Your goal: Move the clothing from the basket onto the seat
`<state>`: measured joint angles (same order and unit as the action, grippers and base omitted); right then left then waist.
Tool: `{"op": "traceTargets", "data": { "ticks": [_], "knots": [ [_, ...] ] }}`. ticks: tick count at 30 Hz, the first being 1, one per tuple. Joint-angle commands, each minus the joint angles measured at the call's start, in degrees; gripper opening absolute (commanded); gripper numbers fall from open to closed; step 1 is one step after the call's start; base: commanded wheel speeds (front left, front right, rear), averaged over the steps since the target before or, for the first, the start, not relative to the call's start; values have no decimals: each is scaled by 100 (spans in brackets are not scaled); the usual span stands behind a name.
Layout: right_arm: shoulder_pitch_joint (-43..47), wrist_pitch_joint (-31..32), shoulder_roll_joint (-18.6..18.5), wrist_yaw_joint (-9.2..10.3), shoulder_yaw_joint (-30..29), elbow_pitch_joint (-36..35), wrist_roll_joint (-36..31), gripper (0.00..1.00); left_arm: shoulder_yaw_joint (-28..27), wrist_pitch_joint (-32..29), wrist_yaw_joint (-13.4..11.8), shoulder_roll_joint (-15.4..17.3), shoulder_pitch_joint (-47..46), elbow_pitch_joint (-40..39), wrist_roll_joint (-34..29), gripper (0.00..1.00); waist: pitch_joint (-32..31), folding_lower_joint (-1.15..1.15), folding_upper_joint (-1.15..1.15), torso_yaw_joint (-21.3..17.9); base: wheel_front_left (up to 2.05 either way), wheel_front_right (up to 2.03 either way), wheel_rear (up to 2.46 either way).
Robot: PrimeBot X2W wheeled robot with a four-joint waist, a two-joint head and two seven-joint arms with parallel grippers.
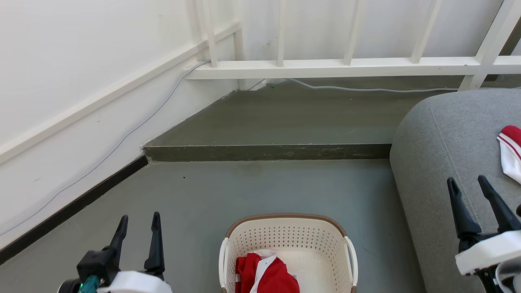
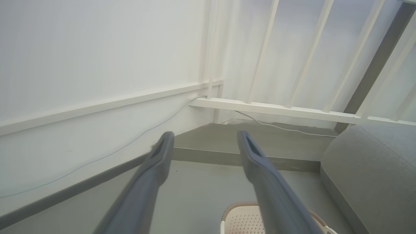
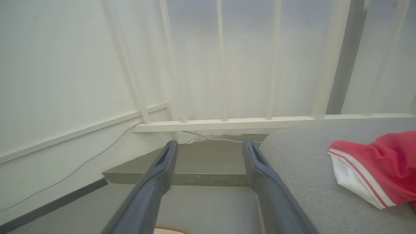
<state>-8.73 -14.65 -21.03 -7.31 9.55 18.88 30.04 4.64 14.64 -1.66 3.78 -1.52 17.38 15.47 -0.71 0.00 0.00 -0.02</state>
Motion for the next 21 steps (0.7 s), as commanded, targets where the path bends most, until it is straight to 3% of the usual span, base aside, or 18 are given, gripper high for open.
{"op": "traceTargets", "data": {
  "ticks": [1, 9, 21],
  "knots": [
    [77, -35, -60, -18, 7, -208, -118, 100, -284, 36, -55, 1, 13, -299, -103, 100, 20, 0, 0, -13, 0, 0, 0],
    [465, -35, 282, -18, -326, -449, -323, 100, -486, 36, -99, -85, 721, -861, -292, 100, -4, 0, 0, -53, 0, 0, 0],
    [709, -35, 463, -18, -83, -415, -552, 100, -130, 36, -311, -90, 1071, -947, -118, 100, -14, 0, 0, -90, 0, 0, 0]
  ]
}}
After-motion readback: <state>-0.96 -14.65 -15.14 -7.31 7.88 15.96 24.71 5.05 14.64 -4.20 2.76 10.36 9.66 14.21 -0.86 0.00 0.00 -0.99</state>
